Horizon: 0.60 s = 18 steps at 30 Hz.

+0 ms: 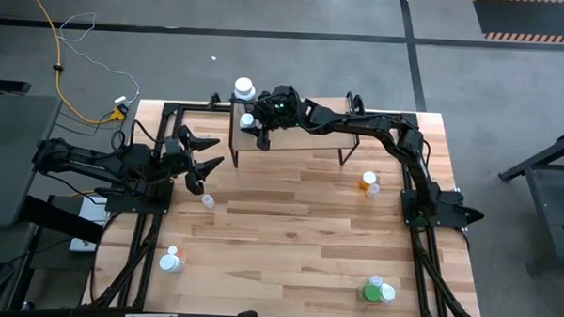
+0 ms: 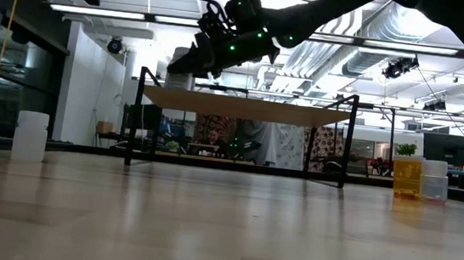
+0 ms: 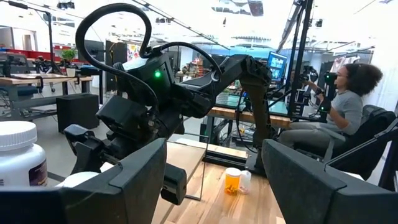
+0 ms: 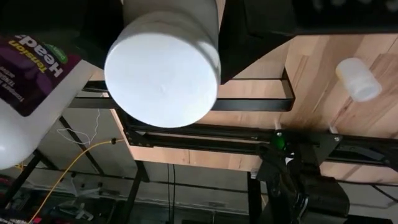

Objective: Pick and place medicine bottles onto shelf by color
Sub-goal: Put the top white blue pill bottle on the shelf, then put the middle white pill bottle on the shelf

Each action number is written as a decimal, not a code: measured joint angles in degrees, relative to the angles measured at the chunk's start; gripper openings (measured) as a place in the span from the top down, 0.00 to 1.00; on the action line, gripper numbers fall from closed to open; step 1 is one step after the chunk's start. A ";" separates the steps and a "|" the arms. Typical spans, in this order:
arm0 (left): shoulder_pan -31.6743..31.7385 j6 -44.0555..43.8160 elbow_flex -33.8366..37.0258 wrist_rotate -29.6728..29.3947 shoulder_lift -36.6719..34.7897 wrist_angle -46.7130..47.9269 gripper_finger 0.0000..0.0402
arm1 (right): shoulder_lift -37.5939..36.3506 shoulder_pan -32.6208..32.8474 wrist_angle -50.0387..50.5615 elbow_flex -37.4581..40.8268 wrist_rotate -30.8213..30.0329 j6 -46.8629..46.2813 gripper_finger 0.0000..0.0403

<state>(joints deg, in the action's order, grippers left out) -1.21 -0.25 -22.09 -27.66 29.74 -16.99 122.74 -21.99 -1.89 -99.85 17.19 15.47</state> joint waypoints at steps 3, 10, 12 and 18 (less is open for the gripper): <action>0.00 0.00 0.00 0.00 0.00 -0.01 0.37 | 0.00 0.00 -0.02 0.00 -0.02 -0.53 0.47; 0.00 0.02 0.00 -0.04 0.00 -0.01 0.37 | -0.04 0.00 1.33 -2.04 -0.39 -1.06 0.34; 0.00 0.04 0.00 -0.04 -0.02 0.01 0.37 | -0.15 -0.14 3.61 -3.50 -0.48 -0.22 0.32; 0.00 0.50 0.00 -0.06 -0.01 0.04 0.37 | -1.07 -1.31 18.05 -10.06 0.46 1.29 0.30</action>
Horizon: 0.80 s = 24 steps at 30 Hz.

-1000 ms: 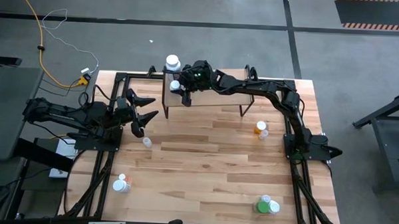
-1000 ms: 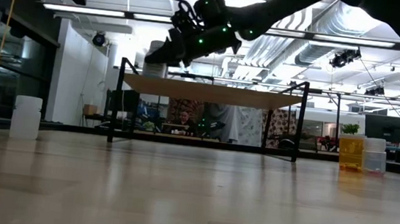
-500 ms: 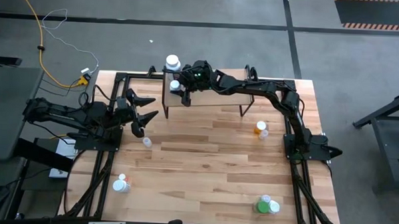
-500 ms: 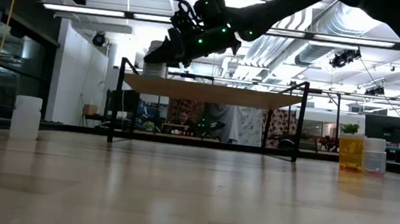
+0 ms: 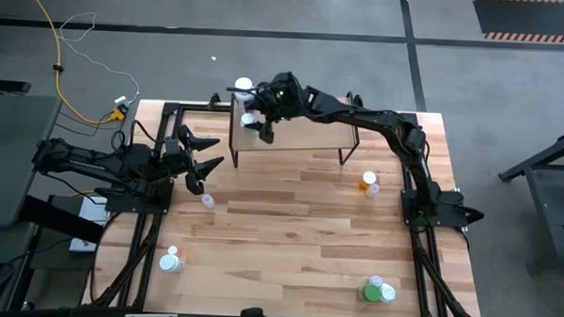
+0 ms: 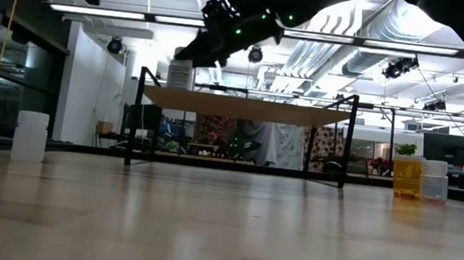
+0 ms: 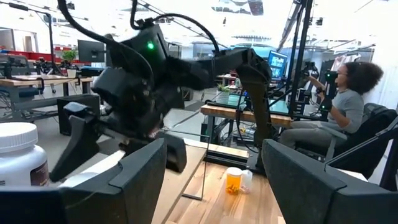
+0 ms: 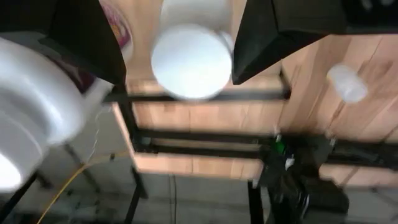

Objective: Pick and place medicine bottles onto shelf by color
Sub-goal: Put the middle white pill bottle on the shelf

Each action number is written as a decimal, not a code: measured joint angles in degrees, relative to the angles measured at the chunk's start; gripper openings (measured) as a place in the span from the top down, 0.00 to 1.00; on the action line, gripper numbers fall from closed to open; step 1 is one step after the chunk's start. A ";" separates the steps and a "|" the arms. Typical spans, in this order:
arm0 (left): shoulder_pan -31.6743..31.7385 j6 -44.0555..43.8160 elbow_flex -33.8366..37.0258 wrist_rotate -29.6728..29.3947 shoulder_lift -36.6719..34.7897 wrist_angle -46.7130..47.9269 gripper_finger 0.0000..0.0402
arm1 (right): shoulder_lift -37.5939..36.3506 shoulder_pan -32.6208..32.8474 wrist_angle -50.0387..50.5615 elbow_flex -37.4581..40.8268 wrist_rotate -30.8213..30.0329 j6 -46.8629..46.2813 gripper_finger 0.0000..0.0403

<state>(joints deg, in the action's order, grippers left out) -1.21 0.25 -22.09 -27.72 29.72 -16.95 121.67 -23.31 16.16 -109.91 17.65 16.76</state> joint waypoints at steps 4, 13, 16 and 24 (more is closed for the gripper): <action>0.00 0.00 0.00 0.02 -0.01 -0.03 0.37 | -1.01 -0.14 8.62 -3.35 0.43 1.71 0.30; 0.00 0.85 0.00 -0.03 -0.58 -0.26 0.37 | -11.17 0.10 19.40 5.14 -1.15 4.11 0.30; 0.00 0.97 0.00 -0.01 -0.53 -0.33 0.37 | -18.65 0.49 14.97 16.05 -2.62 2.66 0.30; -0.01 3.13 0.00 0.02 -0.56 -3.13 0.37 | -44.98 8.74 -22.60 55.36 -8.77 -6.97 0.30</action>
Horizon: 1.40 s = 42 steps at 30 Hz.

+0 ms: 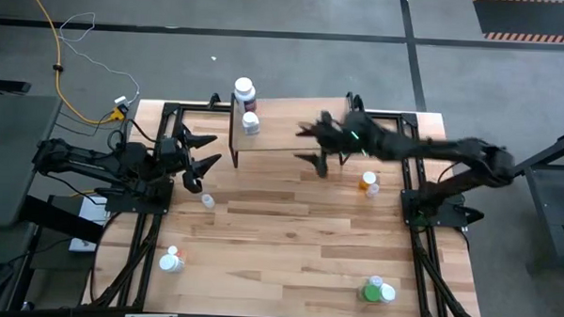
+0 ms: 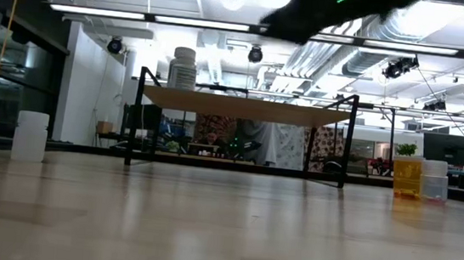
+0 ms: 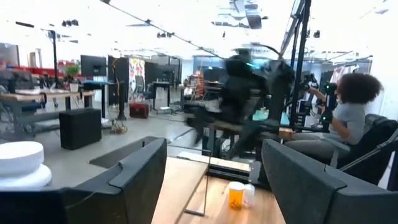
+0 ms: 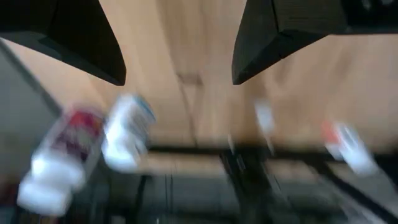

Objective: Pick and place medicine bottles onto shelf by color
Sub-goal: Put the middle white pill bottle on the shelf

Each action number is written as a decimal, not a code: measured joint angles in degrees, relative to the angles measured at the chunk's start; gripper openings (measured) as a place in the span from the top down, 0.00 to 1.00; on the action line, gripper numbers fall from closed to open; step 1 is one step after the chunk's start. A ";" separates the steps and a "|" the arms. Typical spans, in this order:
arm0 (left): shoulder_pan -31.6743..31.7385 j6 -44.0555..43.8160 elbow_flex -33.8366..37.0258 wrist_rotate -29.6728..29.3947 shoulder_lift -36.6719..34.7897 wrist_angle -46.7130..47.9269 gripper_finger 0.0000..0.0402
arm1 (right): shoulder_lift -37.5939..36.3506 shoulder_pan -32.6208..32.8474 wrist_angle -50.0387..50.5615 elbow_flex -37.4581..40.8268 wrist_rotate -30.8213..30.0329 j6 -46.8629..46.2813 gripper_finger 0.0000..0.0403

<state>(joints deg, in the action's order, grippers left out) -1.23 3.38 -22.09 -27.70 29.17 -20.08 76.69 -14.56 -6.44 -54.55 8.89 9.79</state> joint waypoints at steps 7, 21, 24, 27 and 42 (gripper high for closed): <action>0.01 0.40 0.00 0.00 0.57 2.80 0.37 | -8.96 10.56 -33.94 20.89 -6.95 -2.33 0.30; -0.01 -1.87 0.00 0.04 1.81 3.56 0.37 | -8.97 12.47 -41.19 22.50 -6.97 -2.39 0.30; -0.01 -3.61 0.00 0.04 1.81 3.56 0.37 | -8.95 12.47 -40.45 22.50 -7.00 -2.51 0.30; -0.01 -6.35 0.00 0.04 1.81 3.84 0.37 | -8.93 12.47 -40.45 22.50 -7.00 -3.45 0.30; -1.25 -26.83 -16.94 -3.88 18.83 50.10 0.37 | -8.92 12.36 -39.55 22.48 -7.00 -3.40 0.30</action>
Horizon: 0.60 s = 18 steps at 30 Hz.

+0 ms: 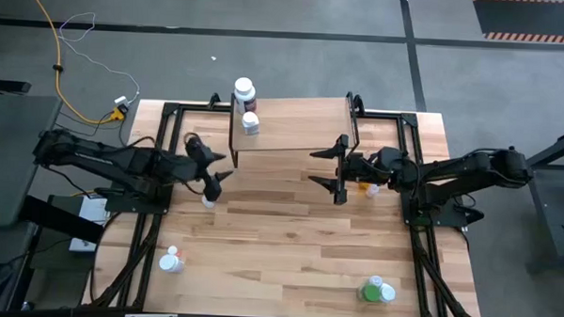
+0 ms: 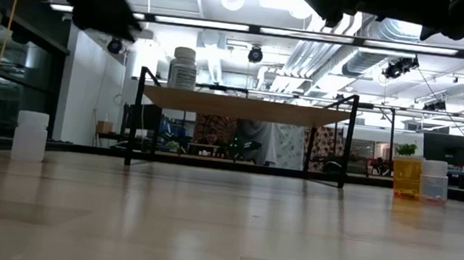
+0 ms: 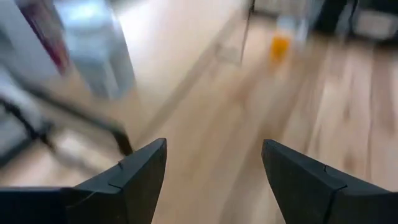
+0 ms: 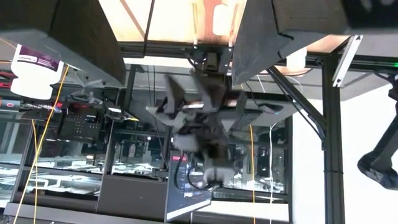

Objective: Pick and place medicine bottles onto shelf by color
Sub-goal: Put the middle white pill bottle on the shelf

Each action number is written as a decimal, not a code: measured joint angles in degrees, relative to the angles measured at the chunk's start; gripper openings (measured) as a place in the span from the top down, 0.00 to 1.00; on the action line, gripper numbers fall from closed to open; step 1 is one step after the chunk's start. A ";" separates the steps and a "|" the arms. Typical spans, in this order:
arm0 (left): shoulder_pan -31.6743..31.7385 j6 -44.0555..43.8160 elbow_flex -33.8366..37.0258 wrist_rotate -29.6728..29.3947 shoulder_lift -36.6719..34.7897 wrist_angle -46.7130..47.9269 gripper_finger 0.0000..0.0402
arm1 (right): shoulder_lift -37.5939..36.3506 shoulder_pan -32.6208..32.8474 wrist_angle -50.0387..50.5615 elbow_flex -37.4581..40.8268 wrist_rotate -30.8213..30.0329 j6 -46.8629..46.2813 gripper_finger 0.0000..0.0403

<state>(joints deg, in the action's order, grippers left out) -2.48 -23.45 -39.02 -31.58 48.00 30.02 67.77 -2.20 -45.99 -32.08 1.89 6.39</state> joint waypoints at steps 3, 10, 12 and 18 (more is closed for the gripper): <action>-1.37 -5.00 -2.32 5.13 3.11 8.19 0.37 | 0.00 -0.04 0.26 0.00 0.00 0.00 0.30; -6.61 -10.59 -1.84 11.09 6.38 14.00 0.37 | 0.02 -0.04 0.54 0.00 0.00 0.00 0.30; -8.14 -11.27 -1.54 11.19 7.21 14.57 0.37 | 0.02 -0.04 0.65 0.00 0.00 0.00 0.30; -11.69 -12.38 -1.16 11.00 9.24 15.73 0.34 | 0.02 -0.04 0.76 0.00 0.00 0.00 0.30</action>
<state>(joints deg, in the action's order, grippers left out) -14.18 -35.83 -40.18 -20.58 57.24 45.75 67.79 -2.24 -45.23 -32.08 1.89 6.39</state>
